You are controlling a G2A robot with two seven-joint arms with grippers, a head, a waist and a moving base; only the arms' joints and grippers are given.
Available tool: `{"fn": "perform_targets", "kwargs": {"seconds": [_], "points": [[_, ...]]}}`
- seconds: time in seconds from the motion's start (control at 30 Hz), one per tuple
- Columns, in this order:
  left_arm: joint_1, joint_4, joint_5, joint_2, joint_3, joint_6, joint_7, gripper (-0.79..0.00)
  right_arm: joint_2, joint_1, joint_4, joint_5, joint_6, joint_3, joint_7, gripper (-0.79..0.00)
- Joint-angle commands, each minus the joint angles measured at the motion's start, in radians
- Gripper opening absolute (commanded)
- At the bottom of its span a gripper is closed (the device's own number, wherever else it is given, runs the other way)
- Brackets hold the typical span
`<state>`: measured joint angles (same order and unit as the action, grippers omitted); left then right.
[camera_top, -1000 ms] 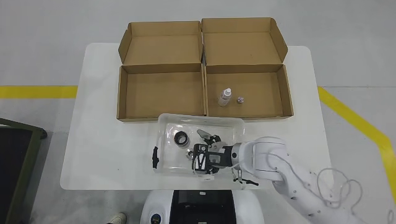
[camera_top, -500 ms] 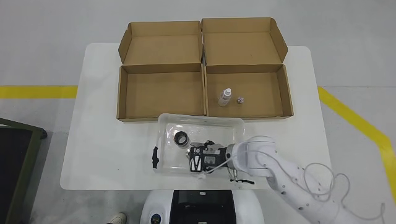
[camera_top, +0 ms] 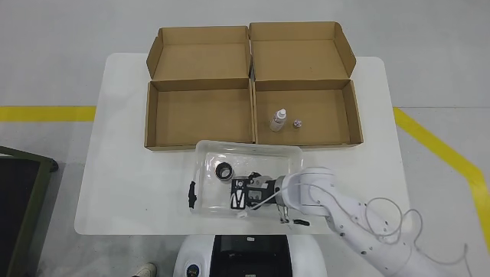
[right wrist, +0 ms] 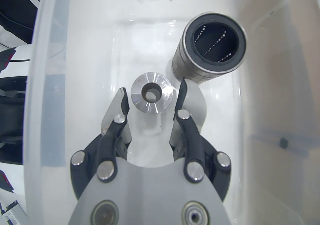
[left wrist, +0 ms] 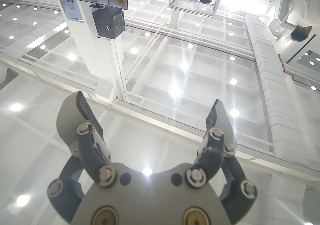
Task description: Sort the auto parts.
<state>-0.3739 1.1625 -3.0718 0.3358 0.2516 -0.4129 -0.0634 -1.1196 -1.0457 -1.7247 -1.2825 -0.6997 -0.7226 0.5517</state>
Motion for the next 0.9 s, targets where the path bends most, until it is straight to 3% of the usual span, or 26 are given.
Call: {"fn": "perform_targets", "kwargs": {"seconds": [0.0,0.17,0.23,0.3,0.33,0.4,0.73,0.87], "points": [[0.000,0.000,0.000,0.000,0.000,0.000,0.000,0.000,-0.002,0.004,0.004,-0.006,0.003,0.002,-0.009,-0.440],[0.000,0.000,0.000,0.000,0.000,0.000,0.000,0.000,-0.009,0.009,0.025,-0.003,0.010,0.008,-0.030,-0.520],[0.000,0.000,0.000,0.000,0.000,0.000,0.000,0.000,-0.012,0.014,0.029,0.000,0.010,0.009,-0.032,-0.606],[0.000,0.000,0.000,0.000,0.000,0.000,0.000,0.000,-0.013,0.017,0.031,0.000,0.010,0.010,-0.036,-0.640],[0.000,0.000,0.000,0.000,0.000,0.000,0.000,0.000,-0.014,0.017,0.032,0.001,0.008,0.010,-0.038,-0.745],[0.000,0.000,0.000,0.000,0.000,0.000,0.000,0.000,-0.014,0.018,0.030,0.001,0.001,0.009,-0.041,-0.785],[0.000,0.000,0.000,0.000,0.000,0.000,0.000,0.000,0.011,-0.025,-0.071,0.055,-0.079,-0.063,0.011,-0.785],[0.000,0.000,0.000,0.000,0.000,0.000,0.000,0.000,0.022,-0.057,-0.145,0.132,-0.046,-0.118,0.023,-0.785]]}}
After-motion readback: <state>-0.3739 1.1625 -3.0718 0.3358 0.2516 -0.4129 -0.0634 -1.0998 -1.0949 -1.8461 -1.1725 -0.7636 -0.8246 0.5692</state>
